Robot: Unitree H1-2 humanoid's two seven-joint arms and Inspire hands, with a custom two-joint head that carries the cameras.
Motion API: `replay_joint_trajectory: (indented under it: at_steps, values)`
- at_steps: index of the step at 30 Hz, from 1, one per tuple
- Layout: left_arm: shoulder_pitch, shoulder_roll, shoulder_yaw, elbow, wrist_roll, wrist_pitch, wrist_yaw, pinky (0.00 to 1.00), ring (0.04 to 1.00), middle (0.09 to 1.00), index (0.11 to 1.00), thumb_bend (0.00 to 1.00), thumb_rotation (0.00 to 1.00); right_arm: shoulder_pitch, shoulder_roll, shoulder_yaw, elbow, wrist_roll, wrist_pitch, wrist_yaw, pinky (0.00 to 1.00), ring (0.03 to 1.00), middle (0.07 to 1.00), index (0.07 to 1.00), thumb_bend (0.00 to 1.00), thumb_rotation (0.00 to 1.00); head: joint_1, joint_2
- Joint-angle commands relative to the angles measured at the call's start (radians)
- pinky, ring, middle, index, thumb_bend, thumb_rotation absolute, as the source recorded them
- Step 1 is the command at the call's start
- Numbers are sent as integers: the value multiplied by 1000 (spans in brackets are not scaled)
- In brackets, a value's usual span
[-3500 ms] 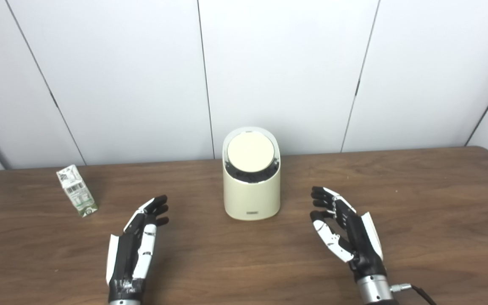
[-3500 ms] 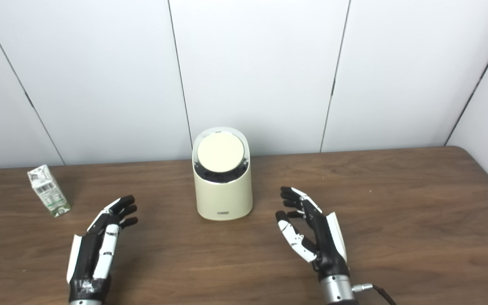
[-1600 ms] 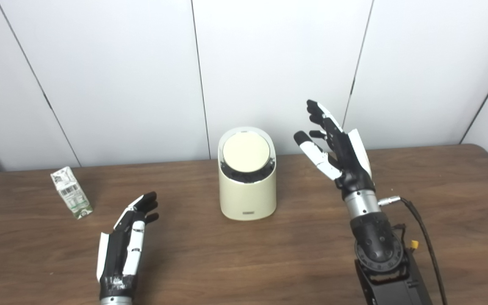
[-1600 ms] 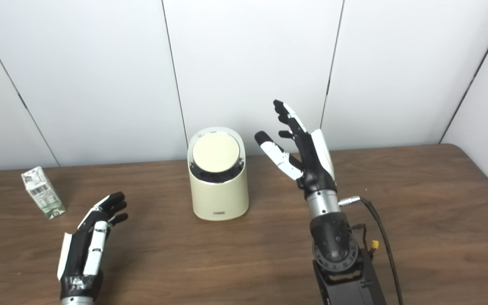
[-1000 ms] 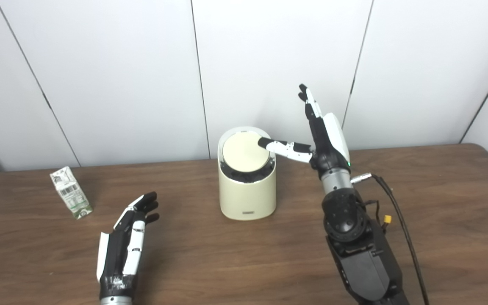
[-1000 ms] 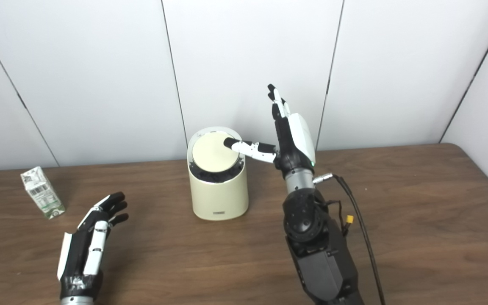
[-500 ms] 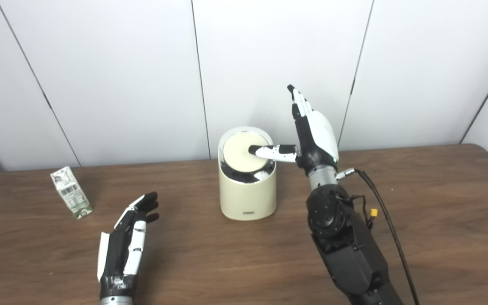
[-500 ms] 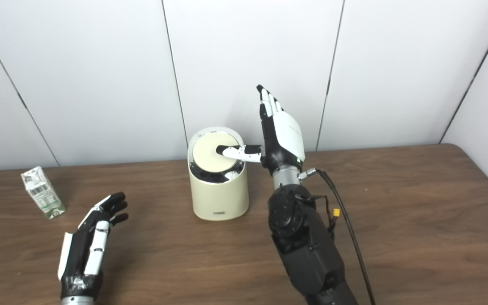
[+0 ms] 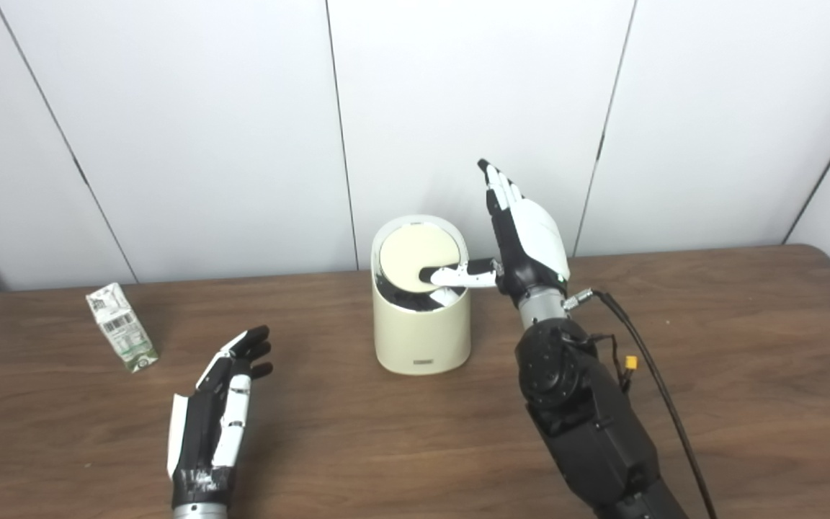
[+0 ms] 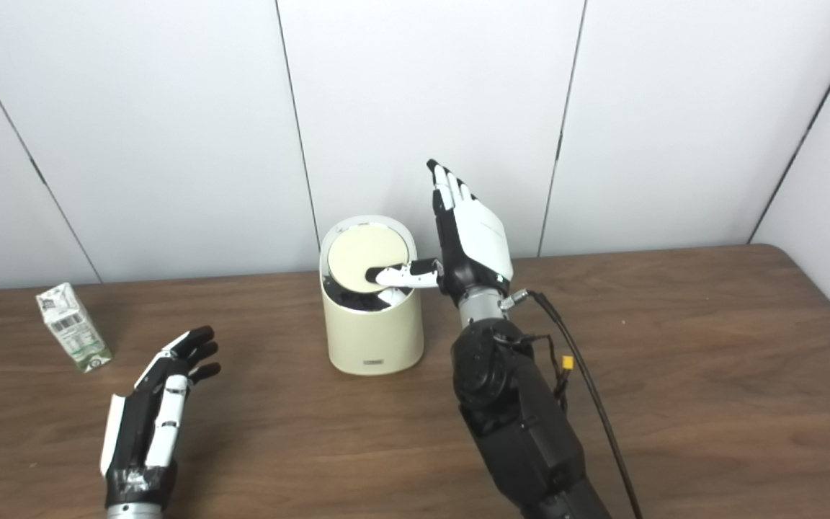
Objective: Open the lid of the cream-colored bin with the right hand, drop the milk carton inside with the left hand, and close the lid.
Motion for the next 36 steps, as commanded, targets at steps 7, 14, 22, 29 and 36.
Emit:
replay_joint_trajectory:
  at_steps: [7,14,22,29,36]
  values:
    - [-1,-13,-11,2,15,-27,9,758,827,842,830,212,812,-30,-23,30,-18,-63,10,-3,1000,1000,1000,1000,986,259,0,6]
    - [-1,-24,-8,-10,13,-6,12,757,824,838,823,201,775,-41,-53,75,19,-152,42,10,999,1000,1000,1000,950,213,0,8]
    - [-6,-25,-10,-7,13,-14,10,754,820,835,822,215,782,-43,-66,85,53,-171,45,6,1000,1000,1000,1000,976,140,-3,7]
    - [-6,-26,-10,-5,13,-19,10,750,821,838,823,197,780,-39,-65,84,48,-162,35,-4,1000,1000,1000,1000,944,238,-2,6]
    - [-3,-22,-8,-9,13,-18,8,744,818,834,822,206,778,-19,-56,73,-2,-132,30,25,1000,1000,1000,1000,925,289,-1,6]
